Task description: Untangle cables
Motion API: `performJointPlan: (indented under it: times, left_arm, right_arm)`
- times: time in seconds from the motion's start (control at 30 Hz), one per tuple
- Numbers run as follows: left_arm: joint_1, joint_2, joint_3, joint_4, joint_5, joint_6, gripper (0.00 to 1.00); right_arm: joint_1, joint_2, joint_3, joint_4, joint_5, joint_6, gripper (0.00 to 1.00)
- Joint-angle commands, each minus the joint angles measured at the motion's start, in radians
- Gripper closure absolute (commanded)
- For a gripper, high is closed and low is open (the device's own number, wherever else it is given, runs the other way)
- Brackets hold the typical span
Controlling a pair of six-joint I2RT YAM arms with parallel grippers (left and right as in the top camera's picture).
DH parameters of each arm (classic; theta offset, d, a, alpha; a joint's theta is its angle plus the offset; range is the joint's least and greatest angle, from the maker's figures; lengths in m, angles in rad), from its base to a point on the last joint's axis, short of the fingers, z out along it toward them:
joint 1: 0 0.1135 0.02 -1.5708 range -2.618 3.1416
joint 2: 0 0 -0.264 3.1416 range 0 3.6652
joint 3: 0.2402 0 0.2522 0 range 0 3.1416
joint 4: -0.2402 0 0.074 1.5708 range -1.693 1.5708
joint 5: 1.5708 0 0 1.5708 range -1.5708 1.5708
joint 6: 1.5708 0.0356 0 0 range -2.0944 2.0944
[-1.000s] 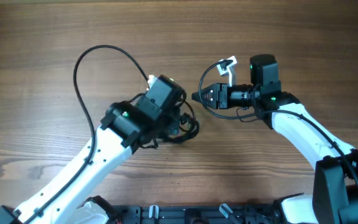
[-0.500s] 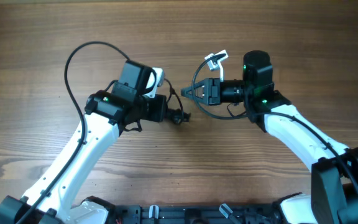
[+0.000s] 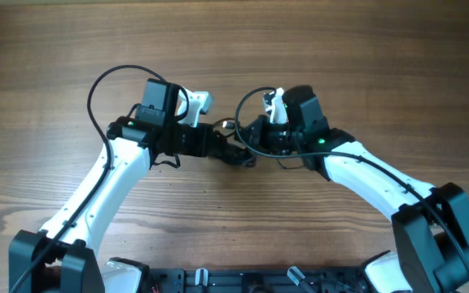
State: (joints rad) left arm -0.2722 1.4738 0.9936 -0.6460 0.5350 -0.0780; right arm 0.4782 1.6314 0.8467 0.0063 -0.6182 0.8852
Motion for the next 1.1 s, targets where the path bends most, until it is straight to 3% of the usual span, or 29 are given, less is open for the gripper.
performJointPlan:
  times: [0.0,0.23,0.27,0.33,0.43,0.57,0.67,0.73,0.83,1.07]
  left_arm:
    - [0.074,0.007,-0.010,0.008,0.111,0.074,0.96]
    - [0.298,0.007,-0.010,0.050,0.718,0.289,0.96]
    - [0.321,0.007,-0.010,0.047,0.740,0.309,0.96]
    - [0.329,0.007,-0.010,-0.007,0.740,0.428,0.96]
    - [0.329,0.007,-0.010,-0.108,0.751,0.705,0.96]
    - [0.328,0.008,-0.010,-0.107,0.831,0.843,0.96]
    - [0.307,0.008,-0.010,-0.090,0.846,0.861,0.96]
    - [0.257,0.008,-0.010,-0.059,0.848,0.861,0.96]
    - [0.206,0.008,-0.010,-0.043,0.847,0.861,0.96]
    - [0.145,0.008,-0.010,-0.042,0.829,0.861,0.96]
  right_arm:
    - [0.006,0.047,-0.064,-0.008,0.163,-0.026,0.96]
    - [0.007,0.174,-0.108,0.016,0.229,-0.023,0.96]
    - [0.007,0.177,-0.108,0.029,0.228,-0.025,0.96]
    - [-0.008,0.158,-0.104,0.094,0.136,-0.135,0.96]
    - [-0.121,-0.007,-0.058,-0.013,0.034,-0.347,0.95]
    - [-0.210,-0.286,-0.056,-0.022,-0.105,-0.603,0.96]
    - [-0.210,-0.420,-0.056,-0.001,-0.110,-0.703,0.96]
    - [-0.210,-0.463,-0.056,0.120,-0.282,-0.727,0.96]
    - [-0.201,-0.452,-0.056,0.220,-0.322,-0.692,0.96]
    - [-0.158,-0.325,-0.056,0.254,-0.329,-0.672,0.96]
